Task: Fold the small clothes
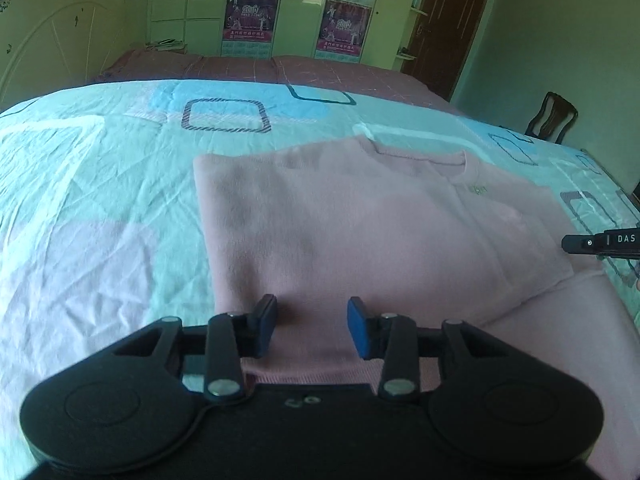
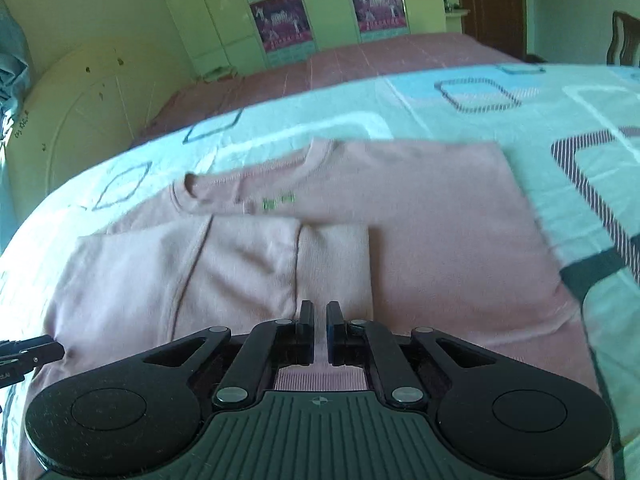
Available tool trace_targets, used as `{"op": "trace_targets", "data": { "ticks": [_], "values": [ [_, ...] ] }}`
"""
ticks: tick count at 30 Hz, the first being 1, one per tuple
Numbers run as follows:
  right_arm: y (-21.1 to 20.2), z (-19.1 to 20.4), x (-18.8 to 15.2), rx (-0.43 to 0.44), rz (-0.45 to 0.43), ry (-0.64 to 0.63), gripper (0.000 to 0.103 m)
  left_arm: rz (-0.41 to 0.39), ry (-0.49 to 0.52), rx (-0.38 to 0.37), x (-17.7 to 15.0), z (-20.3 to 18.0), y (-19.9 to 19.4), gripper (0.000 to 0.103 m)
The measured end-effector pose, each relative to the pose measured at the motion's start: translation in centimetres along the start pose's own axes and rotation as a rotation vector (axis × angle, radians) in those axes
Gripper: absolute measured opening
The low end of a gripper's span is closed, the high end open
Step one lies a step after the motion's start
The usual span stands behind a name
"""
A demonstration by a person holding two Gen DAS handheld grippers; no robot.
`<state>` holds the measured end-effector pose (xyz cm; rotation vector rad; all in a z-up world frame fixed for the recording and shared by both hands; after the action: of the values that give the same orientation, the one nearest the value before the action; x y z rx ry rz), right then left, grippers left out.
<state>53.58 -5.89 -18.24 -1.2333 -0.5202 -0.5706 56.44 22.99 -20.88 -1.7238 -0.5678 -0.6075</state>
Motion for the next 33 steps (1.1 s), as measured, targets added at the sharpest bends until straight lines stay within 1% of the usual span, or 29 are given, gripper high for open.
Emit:
{"op": "trace_targets", "data": {
  "ticks": [2,4,5,6,7,9,10,11,12,13,14,15,16,17,18,19,20,22,23,24,25,26,27,29,30,31,32,33],
  "values": [
    [1.4,0.2,1.4,0.01,0.0,0.004,0.005,-0.013,-0.015,-0.005,2.2,0.5,1.8,0.037],
    [3.5,0.3,2.2,-0.001,0.025,-0.022,0.005,-0.004,-0.057,0.013,4.4,1.8,4.3,0.036],
    [5.0,-0.3,2.2,-0.032,0.067,-0.027,0.005,0.003,-0.069,0.021,5.3,2.6,5.6,0.034],
    [6.0,-1.1,2.3,-0.058,0.089,-0.022,0.004,0.002,-0.081,0.027,6.2,3.3,6.6,0.031],
    [6.4,-2.0,2.8,-0.062,0.066,-0.004,0.004,-0.004,-0.097,0.034,7.1,4.2,7.3,0.027],
    [6.4,-3.4,3.5,-0.121,0.07,0.025,0.005,-0.006,-0.135,0.032,8.3,5.3,7.9,0.026],
    [6.0,-3.6,3.9,-0.115,0.062,0.037,0.005,-0.01,-0.156,0.029,8.7,5.4,7.8,0.032],
    [5.4,-3.3,4.2,-0.095,0.037,0.044,0.005,-0.03,-0.155,0.027,8.9,4.8,7.3,0.038],
    [4.9,-2.5,4.6,-0.073,0.008,0.029,0.006,-0.05,-0.132,0.023,9.0,3.8,6.8,0.044],
    [4.6,-1.1,4.9,-0.049,-0.014,0.0,0.009,-0.063,-0.101,0.008,8.9,2.2,6.4,0.053],
    [4.6,0.5,5.0,-0.027,-0.029,-0.026,0.041,-0.068,-0.07,-0.015,8.7,0.5,6.2,0.059],
    [4.8,2.2,5.1,0.005,-0.047,-0.054,0.075,-0.075,-0.012,-0.037,8.3,-1.9,6.2,0.068],
    [5.1,3.9,5.1,0.045,-0.056,-0.087,0.076,-0.075,0.052,-0.035,7.7,-4.0,6.4,0.067],
    [5.8,5.4,4.9,0.066,-0.03,-0.111,0.075,-0.06,0.103,-0.031,7.1,-5.9,6.8,0.066],
    [6.6,6.6,4.5,0.081,0.0,-0.135,0.064,-0.045,0.136,-0.032,6.5,-7.3,7.3,0.064],
    [7.4,7.6,4.1,0.088,0.025,-0.157,0.057,-0.034,0.158,-0.031,6.0,-8.1,7.7,0.061],
    [7.9,8.1,3.7,0.084,0.039,-0.171,0.05,-0.022,0.178,-0.012,5.5,-8.5,8.2,0.061],
    [8.5,7.9,2.8,0.081,0.058,-0.204,0.049,-0.01,0.176,0.024,4.9,-7.4,8.5,0.061],
    [8.3,7.2,2.6,0.056,0.054,-0.222,0.049,-0.01,0.168,0.044,4.7,-6.3,8.3,0.063],
    [7.8,5.8,2.4,0.016,0.047,-0.227,0.049,-0.009,0.163,0.088,4.4,-4.3,8.0,0.07],
    [7.1,4.2,2.2,0.008,0.035,-0.209,0.042,-0.007,0.175,0.152,3.9,-2.4,7.5,0.079],
    [6.3,2.3,1.8,-0.023,0.03,-0.195,0.023,-0.02,0.206,0.188,3.4,-0.8,6.8,0.085],
    [5.7,1.3,1.4,-0.027,0.028,-0.211,0.009,-0.03,0.222,0.217,2.9,0.3,6.2,0.098],
    [4.5,0.8,1.0,-0.043,0.023,-0.231,0.009,-0.044,0.212,0.22,2.7,1.5,4.7,0.096],
    [3.9,0.9,1.2,-0.072,0.014,-0.216,0.01,-0.052,0.207,0.225,2.7,1.5,3.9,0.087],
    [3.2,1.2,1.4,-0.064,-0.013,-0.199,0.01,-0.067,0.198,0.227,2.7,1.2,3.0,0.08],
    [2.3,1.7,1.4,-0.049,-0.044,-0.178,0.01,-0.089,0.178,0.211,2.7,0.6,2.0,0.08],
    [1.8,2.4,1.3,-0.031,-0.054,-0.162,0.01,-0.106,0.15,0.176,2.6,-0.1,1.2,0.081]
  ]
}}
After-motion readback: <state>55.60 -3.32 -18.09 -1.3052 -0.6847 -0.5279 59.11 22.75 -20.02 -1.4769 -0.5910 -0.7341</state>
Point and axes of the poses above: each gripper's, at about its wrist camera, not at the fingertips, and y roughly the way its jaws point, z to its left, x to its top, the point moved 7 cm from there along y, roughly the way its jaws point, and after that the axes turned 4 degrees about -y, right-handed, at the moved point
